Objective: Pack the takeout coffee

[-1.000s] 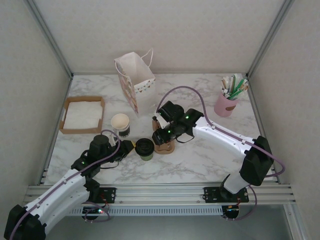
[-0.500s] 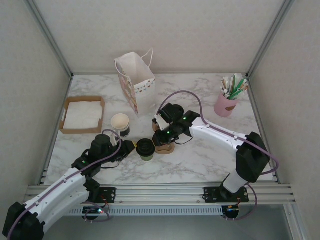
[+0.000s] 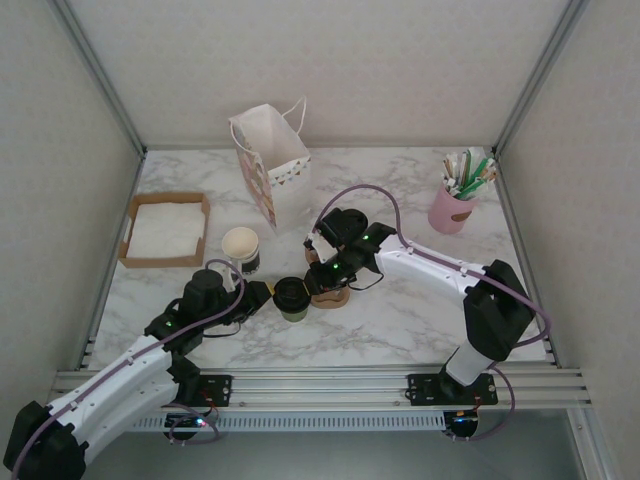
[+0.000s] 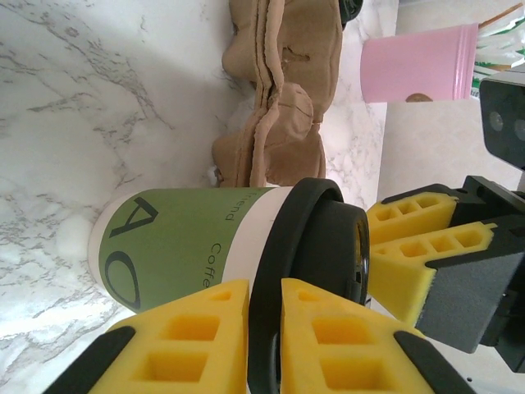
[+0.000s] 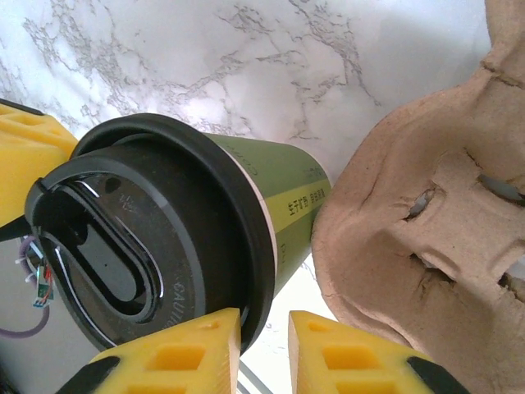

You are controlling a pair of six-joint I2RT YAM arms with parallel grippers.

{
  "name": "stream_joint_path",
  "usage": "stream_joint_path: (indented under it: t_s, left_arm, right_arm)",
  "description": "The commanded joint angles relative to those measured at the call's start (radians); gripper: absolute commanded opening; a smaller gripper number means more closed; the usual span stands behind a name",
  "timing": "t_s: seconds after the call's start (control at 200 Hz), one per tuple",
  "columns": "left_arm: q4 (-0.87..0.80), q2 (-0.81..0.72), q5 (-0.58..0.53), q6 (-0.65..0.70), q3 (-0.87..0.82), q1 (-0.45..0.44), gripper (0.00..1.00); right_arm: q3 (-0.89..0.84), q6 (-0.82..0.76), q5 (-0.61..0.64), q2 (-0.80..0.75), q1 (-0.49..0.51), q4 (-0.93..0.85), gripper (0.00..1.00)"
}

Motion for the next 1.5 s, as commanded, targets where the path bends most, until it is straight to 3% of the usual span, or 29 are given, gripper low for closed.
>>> stream_joint_path:
  t_s: [0.0,0.766,1.327,1.492]
  left_arm:
    - [-0.089,0.026,-0.016,-0.011,-0.055,-0.024,0.16]
    - [-0.158,-0.046,-0.056,-0.052,-0.09,-0.08,0.17]
    - [-0.283,-0.131,-0.105,-0.041,-0.014,-0.078,0.39]
    - [-0.31,-0.142,-0.117,-0.033,0.008,-0.076,0.51]
  right_arm:
    - [-0.022,0.001,-0.028,0.029,0.003,0.016,0.22]
    - [-0.041,0.0,-0.027,0.059,0.004,0.02,0.21]
    - [0.119,-0.071,0.021,0.148,-0.019,-0.02,0.26]
    - [0.195,-0.094,0.008,0.19,-0.028,-0.038,0.28]
